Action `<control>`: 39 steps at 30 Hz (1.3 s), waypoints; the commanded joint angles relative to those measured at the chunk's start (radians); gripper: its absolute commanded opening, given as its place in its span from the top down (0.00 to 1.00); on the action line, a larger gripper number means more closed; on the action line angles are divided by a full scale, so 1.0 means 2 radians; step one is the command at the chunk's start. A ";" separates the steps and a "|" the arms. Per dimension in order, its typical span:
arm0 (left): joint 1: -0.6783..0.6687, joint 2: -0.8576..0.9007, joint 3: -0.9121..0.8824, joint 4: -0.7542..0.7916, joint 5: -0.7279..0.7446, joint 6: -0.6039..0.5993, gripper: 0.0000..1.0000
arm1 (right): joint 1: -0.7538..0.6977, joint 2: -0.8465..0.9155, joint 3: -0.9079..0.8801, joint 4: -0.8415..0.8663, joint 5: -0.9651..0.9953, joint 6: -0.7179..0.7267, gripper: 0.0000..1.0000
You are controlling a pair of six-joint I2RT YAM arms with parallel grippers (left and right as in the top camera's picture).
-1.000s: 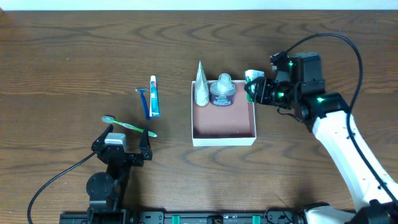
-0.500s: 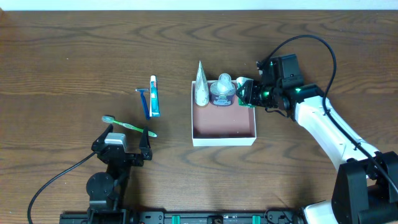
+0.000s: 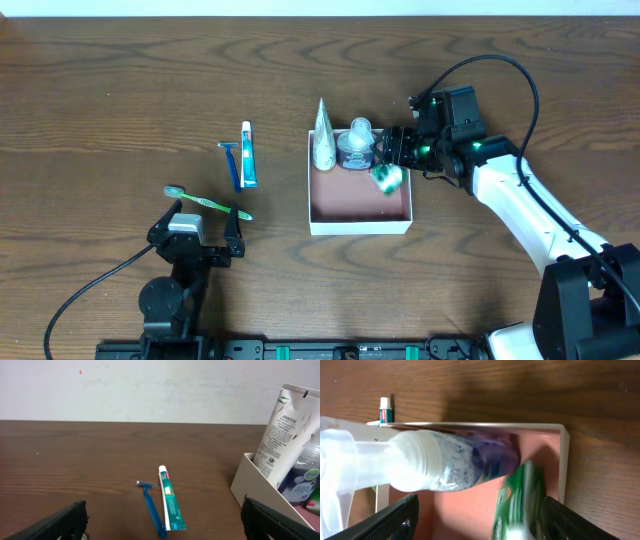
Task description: Pack container
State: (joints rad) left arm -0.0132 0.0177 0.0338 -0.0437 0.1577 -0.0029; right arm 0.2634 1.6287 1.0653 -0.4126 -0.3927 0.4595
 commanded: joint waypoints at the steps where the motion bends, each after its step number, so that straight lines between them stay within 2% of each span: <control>1: 0.003 0.000 -0.015 -0.006 0.004 0.003 0.02 | 0.004 0.000 0.006 0.002 0.009 0.000 0.21; 11: 0.003 0.000 -0.015 -0.006 0.004 0.003 0.02 | 0.003 -0.023 0.009 0.004 -0.022 -0.002 0.22; 15: 0.003 0.000 -0.015 -0.006 0.004 0.003 0.02 | 0.001 -0.072 0.009 -0.018 -0.014 -0.006 0.21; 20: 0.003 0.000 -0.015 -0.006 0.004 0.003 0.02 | -0.013 -0.156 0.009 -0.065 0.046 -0.021 0.17; 26: 0.003 0.000 -0.015 -0.006 0.004 0.003 0.02 | -0.076 -0.237 0.009 -0.130 0.156 -0.026 0.01; 32: 0.003 0.000 -0.015 -0.006 0.004 0.003 0.02 | -0.177 -0.261 0.009 -0.197 0.263 -0.004 0.01; 39: 0.003 0.000 -0.015 -0.002 0.003 0.003 0.02 | -0.231 -0.246 0.009 -0.222 0.270 0.002 0.01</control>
State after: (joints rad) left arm -0.0132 0.0177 0.0334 -0.0410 0.1577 -0.0029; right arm -0.1802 1.1236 1.0691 -0.8486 0.1036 0.4450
